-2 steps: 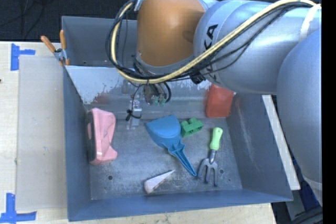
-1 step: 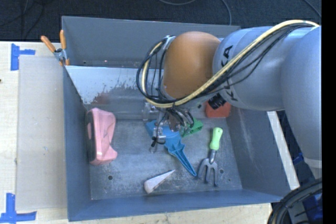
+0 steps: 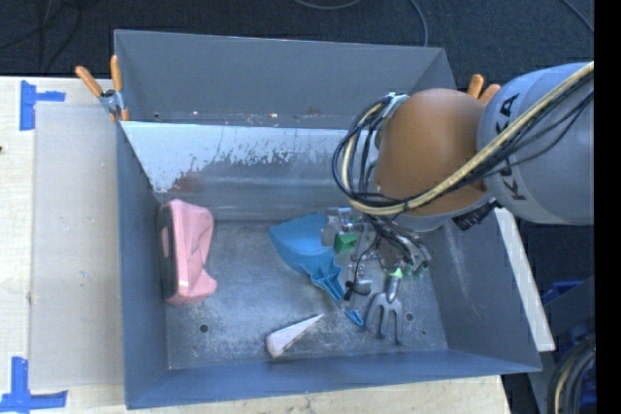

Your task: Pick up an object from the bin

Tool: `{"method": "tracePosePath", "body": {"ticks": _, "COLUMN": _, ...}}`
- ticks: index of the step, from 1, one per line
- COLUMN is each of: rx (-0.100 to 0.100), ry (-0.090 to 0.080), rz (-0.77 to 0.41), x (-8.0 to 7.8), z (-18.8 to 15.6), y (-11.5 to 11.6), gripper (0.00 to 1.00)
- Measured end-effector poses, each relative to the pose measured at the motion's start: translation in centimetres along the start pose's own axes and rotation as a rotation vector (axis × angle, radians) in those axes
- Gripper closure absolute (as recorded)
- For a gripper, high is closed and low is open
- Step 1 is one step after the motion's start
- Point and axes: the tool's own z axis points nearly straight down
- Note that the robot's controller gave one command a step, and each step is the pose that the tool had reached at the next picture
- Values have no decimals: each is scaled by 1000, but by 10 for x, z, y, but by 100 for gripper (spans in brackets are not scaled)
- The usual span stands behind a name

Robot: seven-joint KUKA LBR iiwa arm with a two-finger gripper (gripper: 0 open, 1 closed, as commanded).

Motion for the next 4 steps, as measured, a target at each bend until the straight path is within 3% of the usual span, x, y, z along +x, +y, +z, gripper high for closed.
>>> {"method": "tracePosePath", "body": {"ticks": 1, "rx": -1, "ry": -4, "rz": -135, "x": 24, "z": 30, "y": 36, "gripper": 0}}
{"method": "tracePosePath", "body": {"ticks": 2, "rx": -1, "ry": 0, "rz": -350, "x": 40, "z": 76, "y": 58, "gripper": 0}}
{"method": "tracePosePath", "body": {"ticks": 3, "rx": -1, "ry": 0, "rz": -364, "x": 49, "z": 92, "y": 61, "gripper": 100}}
{"method": "tracePosePath", "body": {"ticks": 4, "rx": -1, "ry": 0, "rz": -363, "x": 49, "z": 92, "y": 61, "gripper": 100}}
